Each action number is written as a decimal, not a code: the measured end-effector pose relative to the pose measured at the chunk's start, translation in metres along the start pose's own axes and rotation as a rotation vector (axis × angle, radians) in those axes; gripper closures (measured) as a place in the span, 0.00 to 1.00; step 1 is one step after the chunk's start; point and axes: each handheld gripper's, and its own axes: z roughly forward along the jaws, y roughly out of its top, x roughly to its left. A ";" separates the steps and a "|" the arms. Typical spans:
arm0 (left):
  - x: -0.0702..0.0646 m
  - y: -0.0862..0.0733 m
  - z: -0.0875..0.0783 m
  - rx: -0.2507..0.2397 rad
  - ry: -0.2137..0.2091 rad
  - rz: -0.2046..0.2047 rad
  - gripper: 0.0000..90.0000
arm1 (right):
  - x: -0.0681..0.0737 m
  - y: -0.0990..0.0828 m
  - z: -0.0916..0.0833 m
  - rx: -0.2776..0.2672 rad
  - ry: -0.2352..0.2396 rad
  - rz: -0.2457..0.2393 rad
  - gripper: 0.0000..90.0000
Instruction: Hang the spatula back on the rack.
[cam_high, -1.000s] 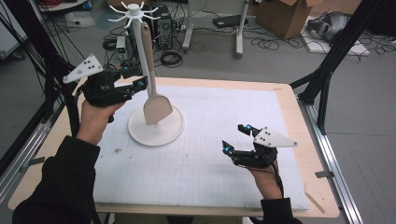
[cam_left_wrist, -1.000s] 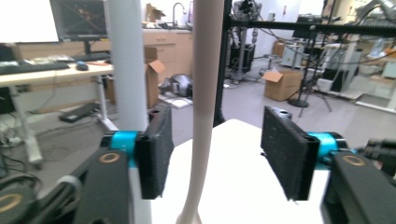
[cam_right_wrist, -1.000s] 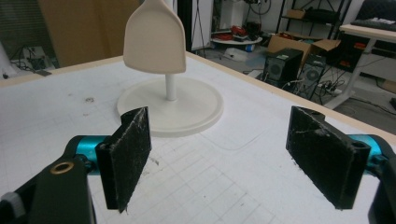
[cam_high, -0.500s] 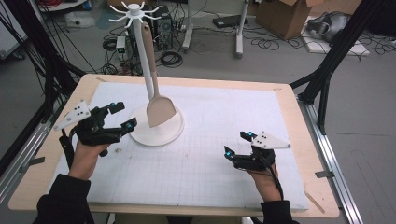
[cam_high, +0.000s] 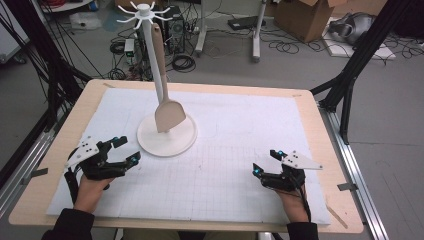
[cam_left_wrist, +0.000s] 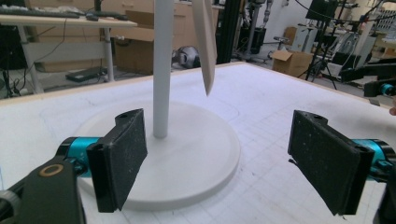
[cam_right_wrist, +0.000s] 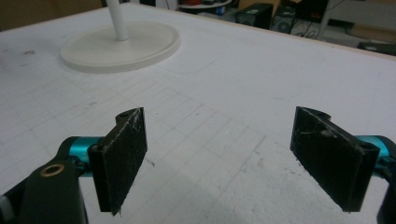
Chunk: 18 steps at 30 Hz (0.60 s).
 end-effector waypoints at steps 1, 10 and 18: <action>-0.001 -0.002 -0.001 0.004 0.001 0.004 0.22 | -0.001 -0.001 -0.002 -0.013 -0.009 0.004 0.20; -0.007 -0.015 0.002 -0.004 -0.013 -0.005 0.23 | -0.002 -0.006 -0.018 -0.056 -0.054 0.004 0.20; -0.011 -0.020 0.005 0.011 -0.020 -0.006 0.24 | -0.001 -0.014 -0.021 -0.032 -0.072 0.009 0.20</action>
